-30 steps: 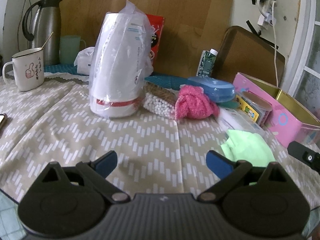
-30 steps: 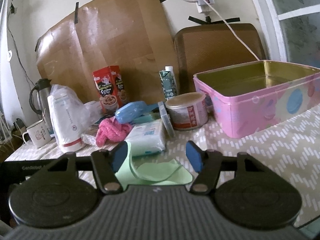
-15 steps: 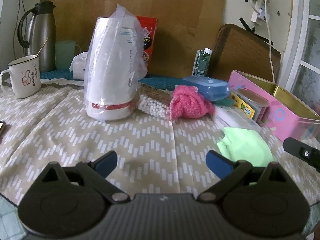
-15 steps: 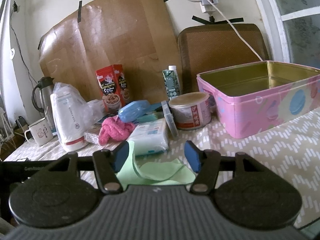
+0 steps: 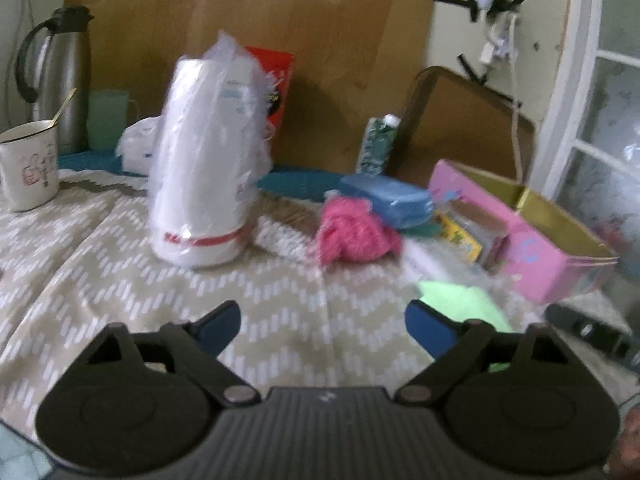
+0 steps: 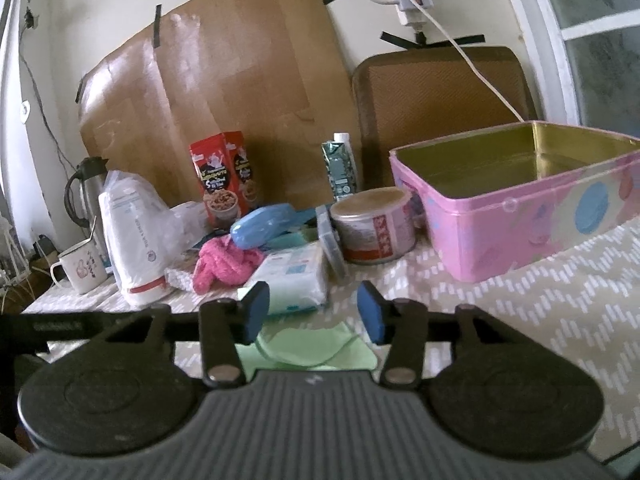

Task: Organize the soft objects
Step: 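Grasp the light green cloth with the left gripper, then carry the green cloth into the pink tin box and release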

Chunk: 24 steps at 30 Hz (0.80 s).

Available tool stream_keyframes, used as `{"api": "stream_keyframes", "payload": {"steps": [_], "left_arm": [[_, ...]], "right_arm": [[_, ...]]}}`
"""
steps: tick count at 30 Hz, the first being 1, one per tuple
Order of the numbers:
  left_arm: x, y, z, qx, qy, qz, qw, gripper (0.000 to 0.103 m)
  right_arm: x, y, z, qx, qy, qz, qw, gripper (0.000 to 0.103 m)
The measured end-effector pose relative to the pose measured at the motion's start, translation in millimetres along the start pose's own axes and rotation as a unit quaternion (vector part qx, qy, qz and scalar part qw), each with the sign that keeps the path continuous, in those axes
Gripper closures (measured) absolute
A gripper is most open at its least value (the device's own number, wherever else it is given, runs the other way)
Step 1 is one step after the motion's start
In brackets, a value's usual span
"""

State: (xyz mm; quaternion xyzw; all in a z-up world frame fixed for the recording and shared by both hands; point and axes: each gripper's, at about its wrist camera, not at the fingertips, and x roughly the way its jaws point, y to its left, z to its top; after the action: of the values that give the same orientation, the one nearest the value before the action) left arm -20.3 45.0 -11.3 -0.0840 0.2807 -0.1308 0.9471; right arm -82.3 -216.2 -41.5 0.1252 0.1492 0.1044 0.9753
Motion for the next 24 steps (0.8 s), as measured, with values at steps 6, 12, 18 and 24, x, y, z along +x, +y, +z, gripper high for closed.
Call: {"api": "stream_keyframes", "payload": {"steps": [6,12,18,24], "left_arm": [[4,-17,8,0.009,0.018,-0.079,0.9966,0.018],[29,-36,12,0.005,0.075,-0.154,0.9853,0.028],[64,-61,3,0.023,0.142,-0.166,0.9757,0.062],[61,-66,0,0.008,0.155,-0.204,0.9667,0.088]], "right_arm": [[3,7,-6,-0.021,0.030,0.043,0.998,0.052],[14,14,-12,-0.049,0.075,0.067,0.994,0.051],[26,15,-13,-0.066,0.097,0.052,0.992,0.033],[32,31,-24,-0.137,0.097,0.057,0.984,0.063]]}}
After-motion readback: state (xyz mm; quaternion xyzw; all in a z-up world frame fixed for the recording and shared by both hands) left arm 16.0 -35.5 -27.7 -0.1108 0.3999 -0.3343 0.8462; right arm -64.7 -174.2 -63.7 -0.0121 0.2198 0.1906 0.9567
